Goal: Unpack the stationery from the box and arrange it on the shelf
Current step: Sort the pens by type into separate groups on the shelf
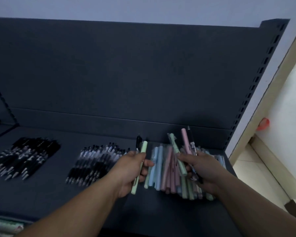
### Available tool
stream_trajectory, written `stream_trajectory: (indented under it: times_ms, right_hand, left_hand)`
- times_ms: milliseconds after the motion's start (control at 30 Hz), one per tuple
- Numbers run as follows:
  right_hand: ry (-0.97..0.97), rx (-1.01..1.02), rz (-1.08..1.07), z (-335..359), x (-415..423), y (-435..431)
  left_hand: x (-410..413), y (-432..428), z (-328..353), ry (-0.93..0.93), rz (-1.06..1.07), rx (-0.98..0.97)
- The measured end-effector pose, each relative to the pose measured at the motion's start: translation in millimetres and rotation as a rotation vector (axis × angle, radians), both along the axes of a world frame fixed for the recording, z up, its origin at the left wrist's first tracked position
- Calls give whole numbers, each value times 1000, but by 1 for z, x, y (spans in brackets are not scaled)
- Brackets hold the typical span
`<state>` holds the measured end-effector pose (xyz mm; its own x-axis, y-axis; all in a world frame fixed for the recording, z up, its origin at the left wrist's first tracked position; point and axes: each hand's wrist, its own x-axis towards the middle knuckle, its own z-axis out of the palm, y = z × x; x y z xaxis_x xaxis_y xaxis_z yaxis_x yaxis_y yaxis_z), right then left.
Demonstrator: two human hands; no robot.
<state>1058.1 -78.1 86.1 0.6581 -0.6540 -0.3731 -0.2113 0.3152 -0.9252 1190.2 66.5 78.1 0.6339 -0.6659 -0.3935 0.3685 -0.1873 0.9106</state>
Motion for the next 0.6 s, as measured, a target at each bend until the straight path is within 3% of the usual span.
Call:
stream_trajectory:
  times_ms: [300, 600]
  right_hand:
    - [38, -161, 26, 2, -19, -11]
    - [129, -312, 73, 0, -22, -8]
  left_hand:
    - [2, -24, -4, -20, 55, -4]
    - [-6, -50, 1, -186, -4, 187]
